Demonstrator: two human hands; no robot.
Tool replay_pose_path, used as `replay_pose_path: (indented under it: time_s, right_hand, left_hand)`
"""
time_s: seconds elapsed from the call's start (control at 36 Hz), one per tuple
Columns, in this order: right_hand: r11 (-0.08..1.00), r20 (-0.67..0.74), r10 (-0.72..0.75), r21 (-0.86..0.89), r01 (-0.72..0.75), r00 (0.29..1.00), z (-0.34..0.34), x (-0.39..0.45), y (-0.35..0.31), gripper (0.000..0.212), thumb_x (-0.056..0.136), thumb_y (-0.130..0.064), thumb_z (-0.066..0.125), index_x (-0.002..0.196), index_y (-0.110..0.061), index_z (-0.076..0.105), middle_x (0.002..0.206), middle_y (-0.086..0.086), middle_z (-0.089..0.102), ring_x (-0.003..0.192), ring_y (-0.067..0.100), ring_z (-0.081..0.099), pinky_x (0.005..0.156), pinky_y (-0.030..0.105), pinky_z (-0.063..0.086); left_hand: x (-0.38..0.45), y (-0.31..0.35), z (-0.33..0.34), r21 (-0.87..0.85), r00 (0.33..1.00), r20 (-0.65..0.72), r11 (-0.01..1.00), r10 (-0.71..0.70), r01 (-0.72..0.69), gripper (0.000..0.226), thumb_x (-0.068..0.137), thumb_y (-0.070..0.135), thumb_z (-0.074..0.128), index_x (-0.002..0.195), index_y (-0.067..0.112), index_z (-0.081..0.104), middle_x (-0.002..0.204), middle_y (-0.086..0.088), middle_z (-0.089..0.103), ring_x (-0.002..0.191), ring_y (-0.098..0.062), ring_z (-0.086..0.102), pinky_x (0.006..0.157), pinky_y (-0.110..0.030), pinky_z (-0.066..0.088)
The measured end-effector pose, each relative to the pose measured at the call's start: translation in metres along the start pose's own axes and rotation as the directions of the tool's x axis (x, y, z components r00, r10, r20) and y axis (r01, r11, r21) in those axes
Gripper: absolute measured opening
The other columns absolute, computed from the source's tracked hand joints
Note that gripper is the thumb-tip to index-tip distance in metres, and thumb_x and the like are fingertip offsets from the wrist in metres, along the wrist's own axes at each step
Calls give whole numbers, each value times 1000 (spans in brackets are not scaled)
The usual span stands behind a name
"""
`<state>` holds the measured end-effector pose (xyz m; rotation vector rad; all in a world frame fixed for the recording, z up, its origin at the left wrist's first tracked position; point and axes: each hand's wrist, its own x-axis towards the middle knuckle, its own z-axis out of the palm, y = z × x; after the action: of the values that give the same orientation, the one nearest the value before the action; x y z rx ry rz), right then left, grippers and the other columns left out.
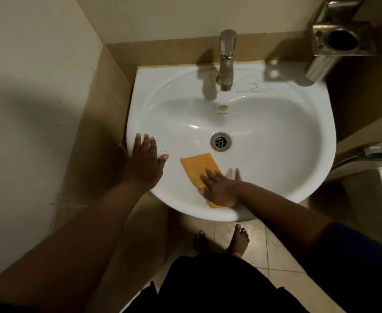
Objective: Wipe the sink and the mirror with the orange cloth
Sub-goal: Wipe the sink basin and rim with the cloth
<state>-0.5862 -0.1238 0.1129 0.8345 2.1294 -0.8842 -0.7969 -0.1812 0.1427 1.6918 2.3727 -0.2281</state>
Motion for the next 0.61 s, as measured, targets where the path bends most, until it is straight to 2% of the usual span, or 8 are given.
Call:
replay_pose_path:
  time_s: [0.08, 0.19, 0.25, 0.33, 0.42, 0.47, 0.53, 0.61]
  right_hand:
    - [1000, 56, 3, 14, -3, 998, 3, -16, 15, 66, 96, -59, 9, 150, -27, -11, 156, -1, -22, 145, 21, -16, 106, 63, -16]
    - [996, 60, -43, 79, 38, 997, 7, -7, 8, 68, 96, -60, 11, 149, -26, -14, 155, 1, -25, 143, 25, -21, 108, 59, -14]
    - [988, 11, -93, 123, 91, 996, 8, 5, -7, 67, 96, -59, 13, 149, -28, -14, 155, 0, -25, 143, 24, -21, 109, 57, -15]
    - [967, -110, -178, 165, 195, 978, 3, 30, -38, 65, 98, -56, 14, 149, -28, -13, 155, -1, -25, 143, 23, -21, 110, 57, -15]
    - [945, -247, -205, 202, 257, 947, -13, 57, -68, 63, 99, -51, 16, 149, -27, -15, 156, 0, -24, 143, 25, -21, 110, 60, -13]
    - [943, -313, -174, 219, 249, 934, -28, 75, -83, 67, 100, -47, 24, 149, -25, -17, 156, 2, -25, 143, 26, -22, 110, 62, -11]
    - [949, -365, -115, 234, 211, 924, -42, 92, -92, 76, 98, -45, 34, 148, -22, -19, 154, 4, -28, 142, 27, -24, 109, 63, -10]
    - [956, -424, -35, 251, 154, 905, -58, 111, -94, 80, 97, -44, 36, 147, -20, -21, 153, 5, -32, 141, 27, -26, 108, 65, -10]
  left_hand:
    - [1, 1, -1, -26, 999, -27, 999, 34, -35, 63, 99, 38, 33, 145, -2, 20, 154, -21, 16, 145, -35, -1, 119, -45, 1]
    - [4, -1, 4, -74, 999, -47, 997, 15, -18, 66, 97, 46, 25, 145, 1, 22, 154, -18, 19, 145, -33, 1, 117, -53, 9]
    - [7, -3, 8, -104, 997, -72, 995, 3, -11, 78, 89, 55, 11, 146, 3, 23, 154, -16, 21, 146, -32, 4, 113, -57, 15]
    - [10, -3, 11, -125, 994, -101, 992, -31, 18, 84, 83, 57, 0, 147, 7, 19, 156, -11, 17, 146, -28, 4, 113, -60, 10]
    - [9, 0, 10, -159, 990, -119, 986, -74, 54, 81, 83, 56, 0, 149, 11, 15, 158, -6, 13, 147, -22, 2, 115, -57, 1]
    - [8, 1, 9, -163, 990, -123, 985, -76, 55, 78, 83, 54, 2, 149, 13, 14, 158, -5, 12, 147, -21, 2, 114, -54, -3]
    - [7, 1, 9, -143, 986, -151, 989, -65, 43, 84, 82, 58, -2, 147, 10, 22, 155, -9, 21, 146, -25, 11, 113, -55, -1]
    - [8, -5, 12, -117, 977, -215, 993, 3, -28, 83, 94, 57, 1, 134, 0, 46, 139, -20, 46, 132, -39, 38, 104, -65, 15]
